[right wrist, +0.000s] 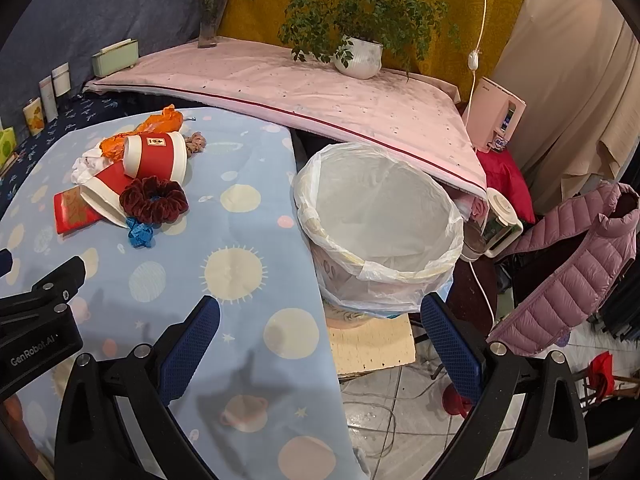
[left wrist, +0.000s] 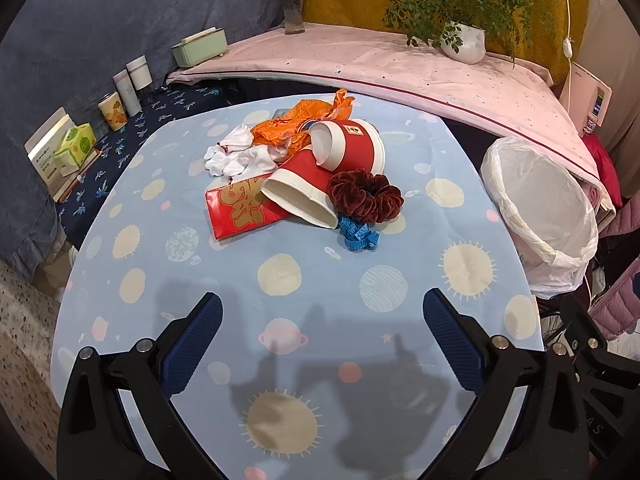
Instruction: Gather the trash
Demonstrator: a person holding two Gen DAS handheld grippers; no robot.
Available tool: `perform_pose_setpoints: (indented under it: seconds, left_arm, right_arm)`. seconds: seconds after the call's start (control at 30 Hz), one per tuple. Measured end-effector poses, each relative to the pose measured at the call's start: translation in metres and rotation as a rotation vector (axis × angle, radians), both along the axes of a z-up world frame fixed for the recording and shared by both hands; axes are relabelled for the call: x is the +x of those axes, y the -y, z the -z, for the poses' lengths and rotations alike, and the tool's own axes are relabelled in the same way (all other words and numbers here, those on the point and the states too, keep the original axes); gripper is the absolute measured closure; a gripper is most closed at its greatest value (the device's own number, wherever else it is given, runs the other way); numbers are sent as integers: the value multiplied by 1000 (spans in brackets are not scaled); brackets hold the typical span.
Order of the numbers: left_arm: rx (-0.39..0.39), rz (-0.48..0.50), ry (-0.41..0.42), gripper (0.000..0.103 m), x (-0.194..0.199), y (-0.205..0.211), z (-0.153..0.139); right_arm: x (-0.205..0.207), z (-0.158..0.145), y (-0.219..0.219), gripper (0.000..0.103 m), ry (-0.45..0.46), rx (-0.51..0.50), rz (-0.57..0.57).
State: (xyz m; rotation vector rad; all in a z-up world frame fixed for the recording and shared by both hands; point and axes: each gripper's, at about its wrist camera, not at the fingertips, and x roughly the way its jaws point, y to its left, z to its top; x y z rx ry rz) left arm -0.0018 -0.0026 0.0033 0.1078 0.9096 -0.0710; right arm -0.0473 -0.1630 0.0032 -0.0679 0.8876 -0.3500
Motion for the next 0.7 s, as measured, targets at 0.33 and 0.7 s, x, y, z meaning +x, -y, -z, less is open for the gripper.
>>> perform_pose_setpoints:
  seconds: [0.33, 0.7]
  left_arm:
    - [-3, 0, -1, 7, -1, 0, 0]
    - [-4, -1, -1, 7, 0, 0, 0]
  right_arm:
    - [-1, -2, -1, 7, 6, -2, 4]
    - [-2, -2, 1, 7, 6, 0, 3]
